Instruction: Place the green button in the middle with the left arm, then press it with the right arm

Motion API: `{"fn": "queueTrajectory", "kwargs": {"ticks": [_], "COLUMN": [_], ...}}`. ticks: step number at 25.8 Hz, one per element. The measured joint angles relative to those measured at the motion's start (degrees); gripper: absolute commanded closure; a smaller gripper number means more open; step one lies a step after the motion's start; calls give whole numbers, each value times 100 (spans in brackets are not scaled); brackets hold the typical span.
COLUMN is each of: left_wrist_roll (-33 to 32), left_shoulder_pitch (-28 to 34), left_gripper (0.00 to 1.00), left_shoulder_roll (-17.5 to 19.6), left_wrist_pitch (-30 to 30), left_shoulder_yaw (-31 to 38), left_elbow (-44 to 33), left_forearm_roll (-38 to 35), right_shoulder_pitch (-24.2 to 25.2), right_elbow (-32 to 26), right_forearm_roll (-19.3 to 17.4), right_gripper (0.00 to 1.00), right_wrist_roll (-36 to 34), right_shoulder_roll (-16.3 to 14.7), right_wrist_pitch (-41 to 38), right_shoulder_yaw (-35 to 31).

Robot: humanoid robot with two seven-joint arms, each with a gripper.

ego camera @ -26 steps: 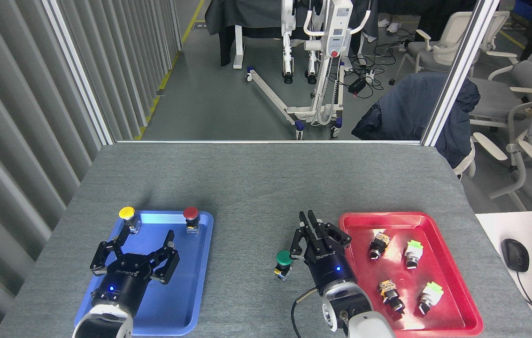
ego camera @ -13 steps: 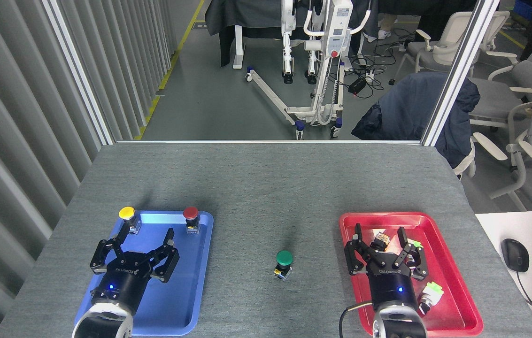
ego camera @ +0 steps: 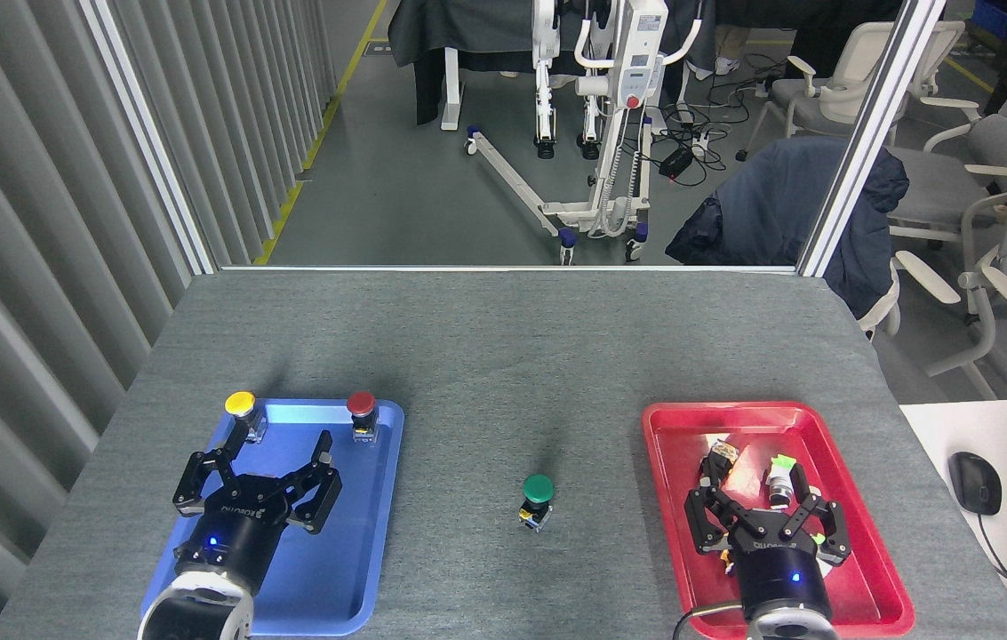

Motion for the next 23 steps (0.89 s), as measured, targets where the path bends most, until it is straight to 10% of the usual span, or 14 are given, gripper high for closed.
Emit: {"fn": "queueTrajectory", "kwargs": {"ticks": [23], "left_wrist_roll": [180], "left_shoulder_pitch": [34], "left_gripper": [2], "left_shoulder_roll": [-18], "left_wrist_pitch": [-47], "left_shoulder_yaw": [-45], "left_elbow": [51], "left_forearm_roll": [8], "right_shoulder_pitch": [-400], "right_elbow": [113], "right_forearm_roll": [-9], "right_gripper": [0], "right_wrist_roll": [19], "right_shoulder_roll": [-163], "right_wrist_pitch": [92], "right_shoulder_yaw": [43]}}
